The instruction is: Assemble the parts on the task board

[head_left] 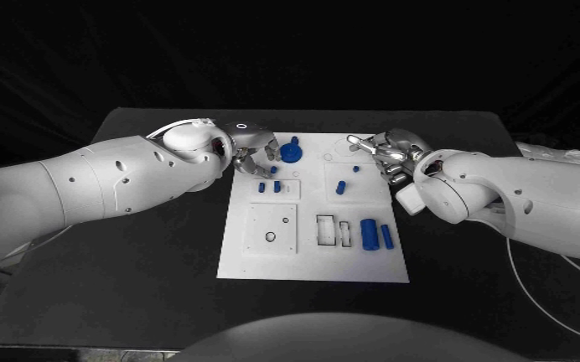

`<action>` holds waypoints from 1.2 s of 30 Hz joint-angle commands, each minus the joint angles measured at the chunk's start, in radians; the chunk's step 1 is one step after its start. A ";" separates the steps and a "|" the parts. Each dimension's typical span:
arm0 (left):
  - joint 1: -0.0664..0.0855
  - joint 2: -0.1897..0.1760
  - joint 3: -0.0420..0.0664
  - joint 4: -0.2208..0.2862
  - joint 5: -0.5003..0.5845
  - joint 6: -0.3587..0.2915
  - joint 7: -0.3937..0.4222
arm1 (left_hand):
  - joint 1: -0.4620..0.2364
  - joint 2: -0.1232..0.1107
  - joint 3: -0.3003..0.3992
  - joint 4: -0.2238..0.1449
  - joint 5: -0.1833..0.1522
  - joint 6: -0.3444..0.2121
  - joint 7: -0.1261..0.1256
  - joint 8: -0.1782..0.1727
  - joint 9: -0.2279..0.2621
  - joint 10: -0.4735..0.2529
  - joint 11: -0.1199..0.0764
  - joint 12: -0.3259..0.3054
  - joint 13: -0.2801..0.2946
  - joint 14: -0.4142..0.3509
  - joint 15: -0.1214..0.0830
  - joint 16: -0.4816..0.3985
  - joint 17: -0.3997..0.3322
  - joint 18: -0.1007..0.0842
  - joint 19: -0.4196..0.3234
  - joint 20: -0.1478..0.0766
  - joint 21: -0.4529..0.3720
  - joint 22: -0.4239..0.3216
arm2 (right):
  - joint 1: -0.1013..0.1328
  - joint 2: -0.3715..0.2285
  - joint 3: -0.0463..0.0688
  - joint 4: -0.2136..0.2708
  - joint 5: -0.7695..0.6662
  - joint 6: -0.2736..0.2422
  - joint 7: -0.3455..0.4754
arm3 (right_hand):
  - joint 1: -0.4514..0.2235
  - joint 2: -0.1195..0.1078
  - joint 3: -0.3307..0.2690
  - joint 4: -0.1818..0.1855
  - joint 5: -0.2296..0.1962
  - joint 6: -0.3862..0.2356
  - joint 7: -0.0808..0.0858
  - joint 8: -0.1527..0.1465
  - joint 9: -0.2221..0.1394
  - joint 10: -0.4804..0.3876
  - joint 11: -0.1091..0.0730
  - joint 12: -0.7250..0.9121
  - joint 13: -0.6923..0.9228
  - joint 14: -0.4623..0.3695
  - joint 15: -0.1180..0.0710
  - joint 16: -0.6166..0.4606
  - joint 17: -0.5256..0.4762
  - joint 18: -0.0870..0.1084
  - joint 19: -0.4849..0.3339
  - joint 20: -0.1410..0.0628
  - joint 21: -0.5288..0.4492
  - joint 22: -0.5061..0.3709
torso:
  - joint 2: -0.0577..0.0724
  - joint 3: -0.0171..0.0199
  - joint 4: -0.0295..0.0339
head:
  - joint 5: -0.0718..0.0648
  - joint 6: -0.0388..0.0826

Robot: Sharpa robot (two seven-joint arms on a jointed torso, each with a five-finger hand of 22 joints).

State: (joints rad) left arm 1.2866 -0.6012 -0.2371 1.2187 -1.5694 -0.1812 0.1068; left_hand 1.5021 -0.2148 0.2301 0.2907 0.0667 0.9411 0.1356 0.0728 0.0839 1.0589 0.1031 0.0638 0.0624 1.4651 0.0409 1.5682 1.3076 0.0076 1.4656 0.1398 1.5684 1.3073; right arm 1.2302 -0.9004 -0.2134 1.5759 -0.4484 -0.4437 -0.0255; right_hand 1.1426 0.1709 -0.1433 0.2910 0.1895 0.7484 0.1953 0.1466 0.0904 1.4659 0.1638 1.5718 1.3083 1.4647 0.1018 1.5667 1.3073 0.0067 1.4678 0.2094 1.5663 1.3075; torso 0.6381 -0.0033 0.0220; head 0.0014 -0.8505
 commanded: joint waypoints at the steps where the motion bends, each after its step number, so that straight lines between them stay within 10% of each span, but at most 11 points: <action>1: 0.001 -0.013 0.002 0.011 0.045 -0.037 0.051 | -0.030 -0.002 -0.034 0.001 0.001 -0.004 0.009 0.003 -0.003 -0.007 -0.003 0.003 0.001 0.105 -0.004 0.001 0.260 -0.008 0.105 0.001 0.002 0.263 | -0.001 0.001 0.000 -0.001 -0.004 0.006 0.005 | 0.003 0.007 -0.006 -0.002 0.002 0.005 0.040 0.005 0.001 0.105 0.002 -0.001 0.262 0.106 0.006 0.004 0.263 -0.007 0.103 0.007 0.004 0.263 | 0.000 -0.0003 0.0005 | -0.002 0.000; 7: 0.011 -0.057 0.005 0.045 0.208 -0.115 0.112 | -0.109 -0.003 -0.188 0.005 0.091 0.006 0.025 0.009 -0.005 -0.021 0.005 0.001 0.001 0.091 -0.001 -0.019 0.224 -0.008 0.105 0.003 0.002 0.263 | 0.003 0.002 0.000 -0.002 -0.012 -0.007 0.005 | 0.005 0.006 -0.007 -0.003 0.002 0.006 0.040 0.006 0.001 0.105 0.002 -0.001 0.262 0.106 0.006 0.004 0.263 -0.007 0.103 0.007 0.004 0.263 | -0.001 0.0001 0.0025 | -0.002 -0.001; 12: 0.025 -0.095 0.008 0.081 0.442 -0.192 0.157 | -0.144 -0.001 -0.247 0.007 0.102 0.015 0.035 0.012 -0.006 -0.010 0.013 0.007 0.002 0.065 0.005 -0.058 0.160 0.003 0.072 0.010 -0.033 0.249 | 0.029 0.005 0.000 -0.003 -0.055 -0.011 0.001 | 0.034 0.007 -0.012 -0.005 0.002 0.012 0.037 0.013 0.003 0.105 0.000 -0.001 0.262 0.106 0.004 0.004 0.263 -0.007 0.103 0.006 0.004 0.263 | -0.001 0.0005 0.0019 | 0.003 0.000; 15: 0.030 -0.114 0.009 0.100 0.636 -0.252 0.195 | -0.168 0.011 -0.269 0.007 0.109 0.027 0.031 0.015 -0.005 0.005 0.009 0.009 0.002 -0.012 0.000 -0.179 -0.007 0.041 -0.049 0.009 -0.175 0.192 | 0.054 0.008 0.000 -0.008 -0.140 -0.010 -0.003 | 0.090 0.010 -0.015 -0.008 -0.009 0.029 0.023 0.027 0.006 0.105 -0.015 -0.001 0.262 0.106 -0.007 0.004 0.263 -0.007 0.103 -0.004 0.004 0.263 | -0.002 0.0000 0.0008 | 0.006 0.004; 20: 0.031 -0.129 0.009 0.119 0.953 -0.333 0.261 | -0.166 0.060 -0.347 0.007 0.198 0.045 0.023 0.019 -0.003 0.034 0.001 0.012 0.003 -0.128 -0.008 -0.417 -0.269 0.097 -0.231 0.001 -0.442 0.077 | 0.095 0.009 0.000 -0.026 -0.413 0.018 -0.027 | 0.235 0.012 0.033 -0.039 -0.084 0.122 -0.018 0.066 0.019 -0.510 -0.057 -0.593 -0.318 0.106 -0.052 0.004 0.263 -0.007 0.103 -0.050 0.004 0.263 | -0.001 -0.0009 0.0024 | 0.006 0.011; 24: 0.026 -0.138 0.008 0.139 1.113 -0.369 0.301 | -0.178 0.085 -0.340 0.006 0.202 0.057 0.020 0.022 -0.001 0.054 -0.003 0.011 0.004 -0.262 -0.009 -0.705 -0.546 0.149 -0.405 0.000 -0.756 -0.071 | 0.112 0.007 0.000 -0.039 -0.650 0.067 -0.061 | 0.315 -0.020 0.063 -0.043 -0.100 0.183 -0.041 0.069 0.024 -0.512 -0.083 -0.956 -0.638 0.106 -0.068 0.004 0.263 -0.007 0.103 -0.068 0.004 0.263 | 0.000 -0.0009 0.0008 | -0.002 0.018; 27: 0.022 -0.145 0.008 0.157 1.181 -0.380 0.319 | -0.183 0.088 -0.338 0.007 0.202 0.060 0.021 0.021 -0.001 0.057 -0.001 0.008 0.004 -0.302 -0.004 -0.799 -0.608 0.176 -0.502 0.005 -0.961 -0.174 | 0.117 0.006 0.000 -0.043 -0.766 0.098 -0.081 | 0.347 -0.045 0.077 -0.038 -0.106 0.204 -0.048 0.056 0.026 -0.465 -0.081 -1.125 -0.803 0.106 -0.070 0.004 0.263 -0.007 0.103 -0.071 0.004 0.263 | 0.001 -0.0018 0.0014 | -0.018 0.023; 36: 0.008 -0.169 0.007 0.215 1.312 -0.390 0.353 | -0.189 0.106 -0.333 0.006 0.200 0.057 0.030 0.019 0.003 0.053 0.012 0.007 0.003 -0.376 0.021 -1.035 -0.754 0.176 -0.510 0.033 -1.186 -0.339 | 0.114 -0.004 0.000 -0.040 -0.980 0.207 -0.166 | 0.390 -0.098 0.111 -0.040 -0.132 0.217 -0.067 0.000 0.019 -0.409 -0.055 -1.364 -1.057 0.106 -0.050 0.004 0.263 -0.007 0.103 -0.053 0.004 0.263 | 0.001 -0.0022 0.0008 | -0.068 0.033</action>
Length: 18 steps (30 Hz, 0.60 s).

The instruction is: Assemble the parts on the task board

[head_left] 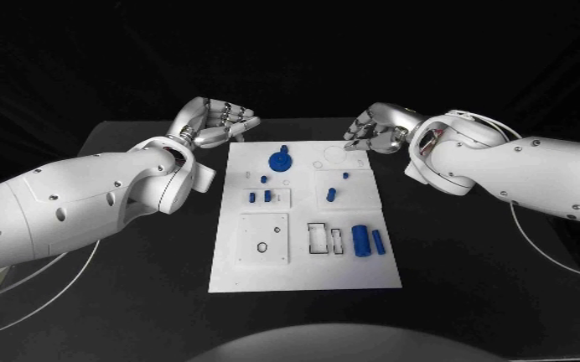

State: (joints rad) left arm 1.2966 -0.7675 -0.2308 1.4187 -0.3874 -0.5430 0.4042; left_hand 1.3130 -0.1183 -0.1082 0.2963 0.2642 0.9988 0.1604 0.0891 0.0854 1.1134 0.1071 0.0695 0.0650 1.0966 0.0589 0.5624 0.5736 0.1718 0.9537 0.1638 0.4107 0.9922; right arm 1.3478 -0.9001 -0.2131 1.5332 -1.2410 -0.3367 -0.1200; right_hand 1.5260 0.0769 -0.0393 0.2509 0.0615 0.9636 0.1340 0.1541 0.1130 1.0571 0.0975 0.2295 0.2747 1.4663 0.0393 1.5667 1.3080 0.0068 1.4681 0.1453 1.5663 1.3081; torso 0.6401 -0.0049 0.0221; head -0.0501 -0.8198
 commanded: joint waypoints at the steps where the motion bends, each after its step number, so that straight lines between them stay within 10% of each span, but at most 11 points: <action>1: -0.003 -0.005 0.001 0.020 0.140 -0.028 0.059 | 0.001 0.012 0.006 0.000 0.003 -0.001 0.005 0.003 0.002 -0.001 0.009 0.002 0.001 -0.007 0.005 -0.053 -0.038 0.012 0.007 0.012 -0.056 -0.047 | -0.005 -0.006 0.000 0.004 -0.201 0.110 -0.080 | 0.008 -0.007 0.009 -0.002 -0.005 -0.001 -0.010 -0.014 -0.006 -0.001 0.014 -0.032 -0.036 0.104 0.015 0.004 0.263 -0.007 0.103 0.014 0.004 0.263 | -0.001 -0.0011 0.0009 | -0.021 0.003; 18: -0.007 -0.030 0.001 0.091 0.217 -0.016 0.088 | -0.002 0.026 0.008 -0.001 0.001 -0.016 0.016 0.005 0.006 -0.018 0.023 0.001 0.000 -0.082 0.031 -0.155 -0.127 0.011 -0.015 0.039 -0.193 -0.166 | -0.060 0.009 0.000 -0.004 -0.309 0.174 -0.110 | -0.001 -0.031 0.016 -0.006 -0.009 0.000 -0.027 -0.050 -0.023 0.019 0.026 -0.090 -0.123 0.104 0.025 0.004 0.263 -0.007 0.103 0.027 0.004 0.263 | 0.000 0.0021 -0.0011 | -0.036 0.000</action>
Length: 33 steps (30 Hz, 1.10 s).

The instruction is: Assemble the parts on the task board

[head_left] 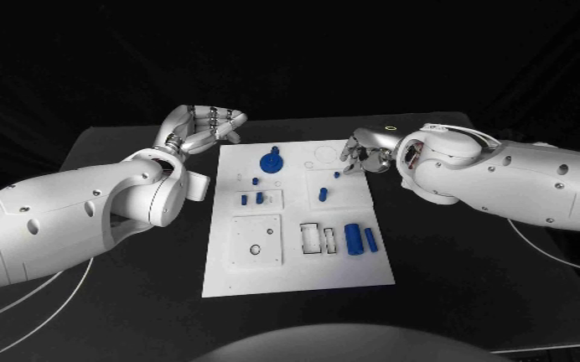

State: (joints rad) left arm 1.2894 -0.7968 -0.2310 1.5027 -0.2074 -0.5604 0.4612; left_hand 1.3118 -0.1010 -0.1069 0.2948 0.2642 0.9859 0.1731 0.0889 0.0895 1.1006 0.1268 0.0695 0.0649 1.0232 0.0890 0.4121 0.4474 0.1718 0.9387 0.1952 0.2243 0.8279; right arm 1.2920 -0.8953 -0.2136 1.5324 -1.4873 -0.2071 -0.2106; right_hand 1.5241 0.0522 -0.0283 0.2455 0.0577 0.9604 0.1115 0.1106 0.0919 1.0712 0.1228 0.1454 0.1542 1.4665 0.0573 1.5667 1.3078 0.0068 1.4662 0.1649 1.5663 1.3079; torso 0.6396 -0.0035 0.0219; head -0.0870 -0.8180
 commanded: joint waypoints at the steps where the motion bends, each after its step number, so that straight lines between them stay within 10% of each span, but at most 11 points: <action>1: 0.000 -0.001 0.001 0.007 0.038 0.001 0.031 | -0.001 0.011 0.008 0.001 0.001 -0.004 0.003 0.005 0.001 -0.006 0.004 0.001 0.000 -0.009 0.001 -0.005 -0.003 0.011 0.000 0.009 -0.009 -0.004 | -0.006 0.006 0.000 -0.004 -0.065 0.046 -0.020 | 0.001 -0.007 0.005 -0.001 -0.006 0.005 -0.004 -0.007 -0.002 0.005 -0.001 -0.007 -0.005 0.104 0.006 0.004 0.263 -0.007 0.105 0.007 0.004 0.263 | 0.000 0.0002 -0.0012 | 0.000 -0.003; 33: 0.000 0.001 0.001 0.010 0.040 0.017 0.016 | 0.006 0.032 0.013 -0.001 0.000 -0.011 0.004 0.006 0.002 -0.010 0.005 0.002 0.001 -0.015 0.003 -0.009 -0.015 0.012 0.004 0.012 -0.026 -0.024 | -0.035 0.075 0.001 -0.042 -0.111 0.043 -0.113 | 0.026 -0.010 0.042 -0.025 -0.004 0.033 0.021 -0.029 -0.015 0.008 -0.013 -0.055 -0.087 0.104 -0.009 0.004 0.263 -0.007 0.105 -0.008 0.004 0.263 | -0.002 -0.0003 0.0004 | 0.005 -0.008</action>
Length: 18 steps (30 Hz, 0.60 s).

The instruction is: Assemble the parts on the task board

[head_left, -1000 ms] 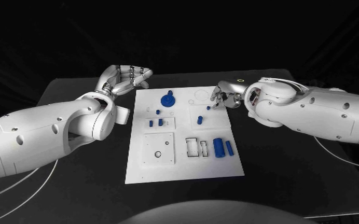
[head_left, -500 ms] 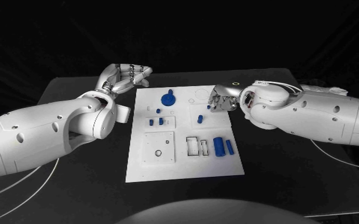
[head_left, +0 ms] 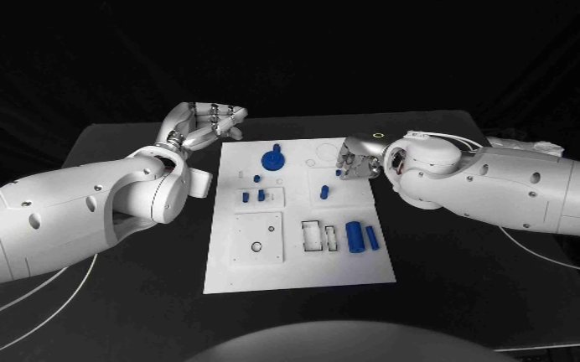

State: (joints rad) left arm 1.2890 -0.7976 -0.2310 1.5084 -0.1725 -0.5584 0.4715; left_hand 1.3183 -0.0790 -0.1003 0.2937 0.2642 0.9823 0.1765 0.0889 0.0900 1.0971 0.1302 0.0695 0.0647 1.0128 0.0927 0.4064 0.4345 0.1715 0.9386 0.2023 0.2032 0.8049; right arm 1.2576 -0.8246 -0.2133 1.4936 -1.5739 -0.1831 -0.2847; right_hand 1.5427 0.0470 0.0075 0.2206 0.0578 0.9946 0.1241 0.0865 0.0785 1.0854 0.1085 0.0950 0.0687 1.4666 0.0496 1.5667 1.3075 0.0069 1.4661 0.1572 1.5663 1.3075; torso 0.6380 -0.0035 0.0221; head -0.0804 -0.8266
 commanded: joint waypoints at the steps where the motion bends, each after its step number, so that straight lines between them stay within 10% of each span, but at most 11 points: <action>1: 0.000 0.002 0.001 0.005 0.005 0.015 0.006 | -0.001 0.010 0.006 0.001 0.000 -0.007 0.001 0.006 0.001 -0.006 0.002 0.002 0.001 -0.004 0.000 -0.003 -0.002 0.012 0.004 0.005 -0.005 -0.001 | -0.001 0.005 0.000 -0.004 -0.025 0.019 -0.040 | 0.007 -0.005 0.007 0.000 -0.004 -0.002 0.010 -0.006 -0.003 -0.006 0.001 -0.005 -0.002 0.104 -0.001 0.004 0.263 -0.007 0.105 0.000 0.004 0.263 | 0.000 -0.0002 -0.0004 | -0.001 0.001; 18: 0.000 0.002 0.001 0.004 0.005 0.014 0.000 | 0.003 0.016 0.008 0.000 0.002 -0.008 0.001 0.006 0.001 -0.007 0.002 0.003 0.001 -0.003 -0.001 -0.002 -0.003 0.012 0.006 0.005 -0.007 -0.005 | -0.006 0.033 0.000 -0.028 -0.027 0.031 -0.039 | 0.009 -0.001 0.027 -0.002 -0.004 0.022 0.003 -0.005 -0.003 0.027 -0.021 -0.002 -0.006 0.104 -0.026 0.004 0.263 -0.007 0.105 -0.017 0.004 0.263 | 0.001 0.0000 -0.0003 | -0.001 -0.001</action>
State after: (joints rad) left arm 1.2890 -0.7973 -0.2312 1.5100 -0.1715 -0.5572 0.4683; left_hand 1.3235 -0.0738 -0.1003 0.2936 0.2642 0.9824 0.1765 0.0888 0.0899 1.0971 0.1302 0.0695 0.0646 1.0128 0.0927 0.4064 0.4323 0.1713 0.9422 0.2059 0.1995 0.8009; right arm 1.2525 -0.7937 -0.2130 1.4667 -1.5839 -0.1742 -0.3159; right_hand 1.5426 0.0470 0.0285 0.2167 0.0578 1.0112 0.1288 0.0807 0.0752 1.1071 0.0868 0.0951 0.0638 1.4648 0.0298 1.5667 1.3074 0.0068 1.4663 0.1452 1.5663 1.3073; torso 0.6386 -0.0035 0.0216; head -0.0808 -0.8260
